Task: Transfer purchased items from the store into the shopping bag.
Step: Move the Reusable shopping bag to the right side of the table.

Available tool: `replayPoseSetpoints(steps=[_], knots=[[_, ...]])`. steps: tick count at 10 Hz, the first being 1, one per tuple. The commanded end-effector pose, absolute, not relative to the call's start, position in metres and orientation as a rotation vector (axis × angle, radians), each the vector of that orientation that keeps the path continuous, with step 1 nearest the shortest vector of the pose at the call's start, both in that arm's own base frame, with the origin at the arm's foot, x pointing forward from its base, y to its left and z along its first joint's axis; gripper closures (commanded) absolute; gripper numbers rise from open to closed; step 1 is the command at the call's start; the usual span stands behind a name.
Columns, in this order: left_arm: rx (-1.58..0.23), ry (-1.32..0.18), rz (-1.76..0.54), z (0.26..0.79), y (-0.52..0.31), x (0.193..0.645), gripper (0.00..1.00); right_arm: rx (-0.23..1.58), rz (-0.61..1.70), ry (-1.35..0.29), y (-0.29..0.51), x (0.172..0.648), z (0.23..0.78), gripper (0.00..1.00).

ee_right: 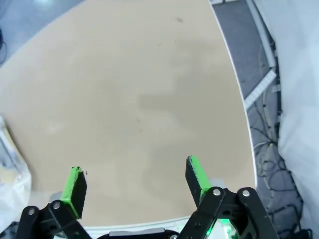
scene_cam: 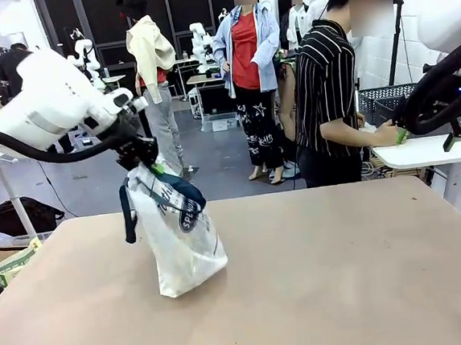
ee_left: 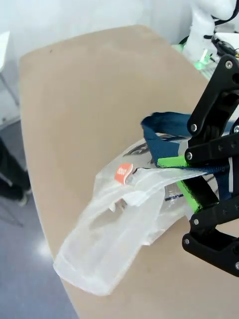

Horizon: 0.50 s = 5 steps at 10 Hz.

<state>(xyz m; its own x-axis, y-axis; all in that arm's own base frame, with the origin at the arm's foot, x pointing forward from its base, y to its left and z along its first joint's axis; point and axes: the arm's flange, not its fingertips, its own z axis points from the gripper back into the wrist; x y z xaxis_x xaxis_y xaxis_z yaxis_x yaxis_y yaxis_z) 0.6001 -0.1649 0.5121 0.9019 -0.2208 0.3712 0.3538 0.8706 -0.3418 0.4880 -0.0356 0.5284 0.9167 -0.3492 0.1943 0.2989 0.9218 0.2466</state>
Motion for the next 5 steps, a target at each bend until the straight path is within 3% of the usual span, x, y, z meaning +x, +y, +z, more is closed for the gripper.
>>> replayPoseSetpoints(steps=[1,5], knots=[[-0.296,-0.356,-0.217,0.54,-0.14,0.575,1.0,0.214,-0.318,-0.235,-0.036,0.489,0.525,0.0],[-0.211,-0.346,-0.017,0.58,-0.05,0.553,1.0,0.214,-0.318,-0.235,-0.036,0.489,0.525,0.0]])
